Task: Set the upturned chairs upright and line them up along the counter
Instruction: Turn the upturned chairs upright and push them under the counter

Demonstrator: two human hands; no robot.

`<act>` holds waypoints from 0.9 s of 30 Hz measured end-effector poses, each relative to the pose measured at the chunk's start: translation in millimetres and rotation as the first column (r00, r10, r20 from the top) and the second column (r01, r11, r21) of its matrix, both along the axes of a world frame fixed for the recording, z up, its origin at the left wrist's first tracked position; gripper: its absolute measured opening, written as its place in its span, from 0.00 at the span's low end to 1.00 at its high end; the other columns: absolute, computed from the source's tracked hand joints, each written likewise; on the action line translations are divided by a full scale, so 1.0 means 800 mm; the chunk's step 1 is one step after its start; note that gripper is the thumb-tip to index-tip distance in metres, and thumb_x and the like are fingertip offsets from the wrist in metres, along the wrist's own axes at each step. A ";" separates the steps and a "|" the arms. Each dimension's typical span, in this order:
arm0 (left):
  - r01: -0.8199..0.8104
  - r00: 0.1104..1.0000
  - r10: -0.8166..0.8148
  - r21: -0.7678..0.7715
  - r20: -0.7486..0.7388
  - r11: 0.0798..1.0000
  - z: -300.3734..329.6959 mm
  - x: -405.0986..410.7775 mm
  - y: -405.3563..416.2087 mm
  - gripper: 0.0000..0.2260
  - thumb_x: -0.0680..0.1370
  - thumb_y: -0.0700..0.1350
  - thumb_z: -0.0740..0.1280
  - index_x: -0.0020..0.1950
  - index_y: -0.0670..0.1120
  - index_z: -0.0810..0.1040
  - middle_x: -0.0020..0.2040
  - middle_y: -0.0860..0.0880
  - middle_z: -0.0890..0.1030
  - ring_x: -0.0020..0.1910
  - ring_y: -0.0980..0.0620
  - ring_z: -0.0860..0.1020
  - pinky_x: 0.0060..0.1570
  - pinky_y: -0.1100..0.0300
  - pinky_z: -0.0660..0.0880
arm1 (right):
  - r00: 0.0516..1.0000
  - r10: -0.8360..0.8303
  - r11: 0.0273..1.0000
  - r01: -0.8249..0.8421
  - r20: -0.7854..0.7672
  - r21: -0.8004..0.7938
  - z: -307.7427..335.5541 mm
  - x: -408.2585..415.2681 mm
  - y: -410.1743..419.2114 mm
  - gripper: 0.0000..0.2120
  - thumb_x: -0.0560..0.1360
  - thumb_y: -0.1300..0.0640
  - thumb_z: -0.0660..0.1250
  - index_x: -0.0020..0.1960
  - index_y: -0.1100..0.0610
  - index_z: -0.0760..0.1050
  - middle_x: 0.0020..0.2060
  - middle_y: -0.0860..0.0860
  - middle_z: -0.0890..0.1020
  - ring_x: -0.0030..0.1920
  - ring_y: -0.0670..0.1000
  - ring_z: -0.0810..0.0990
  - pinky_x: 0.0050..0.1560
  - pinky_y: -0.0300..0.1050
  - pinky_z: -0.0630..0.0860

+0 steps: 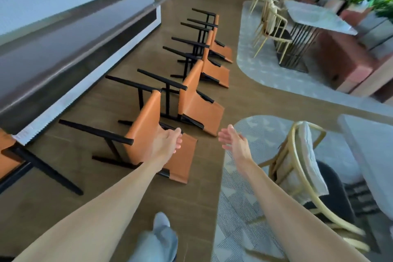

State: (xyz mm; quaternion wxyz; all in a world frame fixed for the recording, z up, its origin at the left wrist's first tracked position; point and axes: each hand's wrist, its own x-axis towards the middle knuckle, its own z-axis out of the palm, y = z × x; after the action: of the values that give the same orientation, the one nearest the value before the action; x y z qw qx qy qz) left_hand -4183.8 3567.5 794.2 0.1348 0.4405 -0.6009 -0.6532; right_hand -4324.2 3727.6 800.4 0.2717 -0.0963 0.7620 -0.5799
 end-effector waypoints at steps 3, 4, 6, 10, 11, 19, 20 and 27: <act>0.001 0.999 0.002 -0.056 0.042 0.998 -0.021 -0.052 -0.029 0.15 0.84 0.53 0.61 0.55 0.43 0.82 0.51 0.45 0.84 0.46 0.51 0.80 0.48 0.58 0.76 | 0.998 0.048 0.998 -0.049 0.029 0.031 -0.027 -0.042 -0.015 0.20 0.83 0.43 0.57 0.58 0.55 0.80 0.55 0.51 0.85 0.57 0.48 0.83 0.65 0.50 0.76; -0.014 0.999 0.017 -0.054 0.048 0.998 -0.033 -0.071 -0.040 0.15 0.84 0.53 0.61 0.55 0.43 0.81 0.50 0.45 0.84 0.46 0.51 0.80 0.48 0.57 0.77 | 0.997 0.059 0.997 -0.061 0.045 0.043 -0.037 -0.059 -0.022 0.19 0.83 0.43 0.58 0.58 0.55 0.80 0.54 0.50 0.85 0.56 0.48 0.83 0.65 0.49 0.76; -0.061 0.996 0.061 -0.012 0.064 0.998 -0.066 -0.113 -0.062 0.15 0.83 0.53 0.62 0.55 0.42 0.81 0.50 0.44 0.84 0.46 0.50 0.81 0.48 0.56 0.77 | 0.994 0.079 0.994 -0.084 0.071 0.065 -0.058 -0.098 -0.037 0.18 0.83 0.43 0.59 0.56 0.54 0.81 0.53 0.50 0.85 0.56 0.48 0.83 0.64 0.49 0.76; -0.256 0.964 0.236 0.179 0.126 0.950 -0.133 -0.214 -0.099 0.15 0.83 0.51 0.63 0.57 0.41 0.80 0.50 0.43 0.84 0.48 0.46 0.82 0.55 0.49 0.80 | 0.989 0.102 0.983 -0.117 0.106 0.143 -0.097 -0.205 -0.076 0.17 0.83 0.44 0.60 0.56 0.55 0.80 0.53 0.51 0.85 0.54 0.48 0.83 0.63 0.49 0.77; -0.319 0.945 0.288 0.247 0.154 0.915 -0.142 -0.237 -0.099 0.14 0.83 0.50 0.63 0.58 0.40 0.80 0.48 0.43 0.83 0.47 0.45 0.81 0.56 0.48 0.80 | 0.984 0.111 0.971 -0.136 0.138 0.194 -0.102 -0.232 -0.085 0.18 0.83 0.44 0.60 0.57 0.56 0.80 0.53 0.51 0.85 0.54 0.48 0.83 0.62 0.48 0.76; -0.461 0.886 0.445 0.339 0.130 0.820 -0.138 -0.373 -0.170 0.13 0.84 0.48 0.63 0.57 0.39 0.80 0.47 0.42 0.83 0.47 0.42 0.83 0.55 0.44 0.81 | 0.955 0.254 0.929 -0.286 0.155 0.236 -0.110 -0.403 -0.212 0.20 0.83 0.43 0.59 0.59 0.58 0.79 0.54 0.53 0.85 0.55 0.51 0.83 0.58 0.47 0.78; -0.494 0.868 0.477 0.328 0.135 0.805 -0.140 -0.380 -0.185 0.13 0.84 0.48 0.63 0.57 0.39 0.80 0.46 0.42 0.83 0.46 0.43 0.82 0.54 0.45 0.81 | 0.943 0.289 0.918 -0.322 0.166 0.230 -0.115 -0.416 -0.233 0.20 0.83 0.44 0.59 0.59 0.58 0.79 0.53 0.52 0.85 0.54 0.50 0.84 0.59 0.48 0.78; -0.758 0.653 0.709 0.228 0.268 0.611 -0.208 -0.388 -0.264 0.13 0.84 0.46 0.62 0.60 0.38 0.80 0.49 0.41 0.84 0.46 0.45 0.83 0.53 0.47 0.81 | 0.787 0.534 0.773 -0.603 0.310 0.199 -0.222 -0.510 -0.371 0.18 0.84 0.46 0.59 0.56 0.58 0.80 0.54 0.54 0.85 0.55 0.52 0.83 0.57 0.49 0.77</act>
State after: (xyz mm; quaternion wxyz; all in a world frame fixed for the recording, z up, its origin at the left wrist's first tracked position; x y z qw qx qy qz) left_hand -4494.1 3356.4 628.1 0.2713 0.7116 -0.2611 -0.5932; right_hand -4732.1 3431.0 622.6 0.5347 -0.2135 0.7342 -0.3599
